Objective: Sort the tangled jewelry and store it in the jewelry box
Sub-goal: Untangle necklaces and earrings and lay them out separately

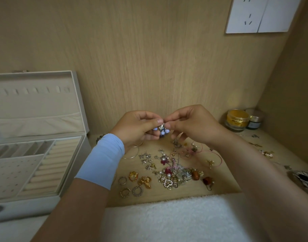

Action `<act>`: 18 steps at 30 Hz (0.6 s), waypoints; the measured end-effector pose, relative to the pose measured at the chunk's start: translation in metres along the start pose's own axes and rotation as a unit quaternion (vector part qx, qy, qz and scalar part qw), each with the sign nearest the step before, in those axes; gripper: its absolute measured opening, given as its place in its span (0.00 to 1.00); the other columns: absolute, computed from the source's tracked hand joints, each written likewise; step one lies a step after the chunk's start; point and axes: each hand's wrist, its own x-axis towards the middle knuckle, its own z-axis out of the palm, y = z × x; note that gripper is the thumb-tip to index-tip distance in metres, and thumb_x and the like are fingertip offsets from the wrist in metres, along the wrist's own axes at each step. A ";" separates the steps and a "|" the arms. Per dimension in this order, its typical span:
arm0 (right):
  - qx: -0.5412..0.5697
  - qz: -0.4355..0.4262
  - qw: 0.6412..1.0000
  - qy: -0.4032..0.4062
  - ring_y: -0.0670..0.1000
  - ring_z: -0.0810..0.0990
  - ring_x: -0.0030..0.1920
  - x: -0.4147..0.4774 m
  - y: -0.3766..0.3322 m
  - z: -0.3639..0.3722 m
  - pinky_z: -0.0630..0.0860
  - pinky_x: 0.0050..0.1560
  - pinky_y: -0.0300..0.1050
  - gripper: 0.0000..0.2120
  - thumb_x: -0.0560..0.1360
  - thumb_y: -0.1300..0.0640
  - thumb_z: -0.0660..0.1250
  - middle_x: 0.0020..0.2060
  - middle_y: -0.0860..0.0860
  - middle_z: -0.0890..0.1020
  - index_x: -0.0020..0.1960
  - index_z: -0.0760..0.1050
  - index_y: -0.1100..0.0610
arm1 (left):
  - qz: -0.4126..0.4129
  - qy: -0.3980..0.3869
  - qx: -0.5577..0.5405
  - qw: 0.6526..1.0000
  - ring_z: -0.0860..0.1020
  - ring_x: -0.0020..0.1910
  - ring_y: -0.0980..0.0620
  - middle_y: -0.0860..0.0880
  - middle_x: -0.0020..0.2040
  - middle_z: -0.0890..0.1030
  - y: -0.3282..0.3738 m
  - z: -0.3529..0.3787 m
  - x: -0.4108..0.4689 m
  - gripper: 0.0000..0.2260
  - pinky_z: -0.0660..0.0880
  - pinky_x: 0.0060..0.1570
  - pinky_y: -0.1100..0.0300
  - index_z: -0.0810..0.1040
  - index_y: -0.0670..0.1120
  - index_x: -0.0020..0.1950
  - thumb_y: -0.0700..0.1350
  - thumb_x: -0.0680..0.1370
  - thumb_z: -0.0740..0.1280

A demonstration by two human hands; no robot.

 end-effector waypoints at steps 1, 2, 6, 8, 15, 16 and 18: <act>0.012 0.002 1.000 0.016 0.52 0.84 0.35 0.000 0.001 -0.001 0.79 0.36 0.49 0.05 0.75 0.61 0.74 0.38 0.56 0.87 0.50 0.84 0.60 | -0.004 -0.003 0.002 1.000 0.81 0.32 0.55 0.47 0.35 0.83 -0.001 -0.001 0.000 0.03 0.83 0.39 0.60 0.81 0.41 0.49 0.37 0.76 0.71; 0.027 0.006 0.999 0.031 0.51 0.84 0.34 0.001 0.002 -0.002 0.80 0.36 0.49 0.04 0.75 0.61 0.74 0.39 0.56 0.86 0.50 0.84 0.60 | -0.003 -0.003 0.008 1.000 0.81 0.32 0.55 0.48 0.36 0.83 -0.002 -0.002 0.000 0.04 0.83 0.40 0.59 0.81 0.41 0.50 0.36 0.76 0.72; 0.053 0.039 0.997 0.043 0.52 0.83 0.40 0.011 0.011 -0.007 0.84 0.44 0.53 0.04 0.78 0.63 0.70 0.42 0.58 0.84 0.52 0.82 0.62 | -0.011 0.003 0.073 0.997 0.81 0.34 0.53 0.46 0.39 0.83 -0.010 -0.004 0.014 0.06 0.83 0.41 0.56 0.81 0.44 0.51 0.36 0.76 0.72; 0.050 0.046 0.997 0.038 0.54 0.83 0.40 0.020 0.013 -0.010 0.84 0.42 0.53 0.04 0.78 0.63 0.69 0.42 0.59 0.83 0.52 0.81 0.62 | -0.005 0.013 0.156 0.988 0.81 0.37 0.50 0.48 0.40 0.83 -0.015 -0.005 0.028 0.07 0.81 0.44 0.51 0.81 0.49 0.51 0.39 0.77 0.71; -0.077 0.056 0.995 0.039 0.46 0.79 0.28 0.058 0.022 -0.016 0.77 0.27 0.37 0.04 0.77 0.67 0.70 0.35 0.56 0.81 0.51 0.79 0.62 | 0.049 -0.031 0.480 0.876 0.80 0.54 0.51 0.51 0.57 0.83 -0.029 0.009 0.061 0.09 0.72 0.58 0.61 0.85 0.52 0.56 0.44 0.77 0.70; -0.086 0.061 0.994 0.033 0.45 0.79 0.27 0.064 0.026 -0.014 0.76 0.28 0.36 0.04 0.76 0.68 0.70 0.34 0.56 0.81 0.49 0.79 0.62 | 0.041 -0.051 0.511 0.857 0.79 0.56 0.50 0.50 0.58 0.82 -0.032 0.010 0.062 0.11 0.72 0.59 0.61 0.84 0.52 0.58 0.45 0.77 0.70; -0.124 0.065 0.990 0.014 0.47 0.80 0.29 0.072 0.037 -0.009 0.80 0.34 0.38 0.04 0.75 0.68 0.72 0.34 0.56 0.82 0.46 0.80 0.61 | 0.038 -0.063 0.557 0.827 0.79 0.56 0.48 0.49 0.61 0.81 -0.036 0.010 0.066 0.12 0.71 0.55 0.63 0.83 0.51 0.61 0.44 0.78 0.69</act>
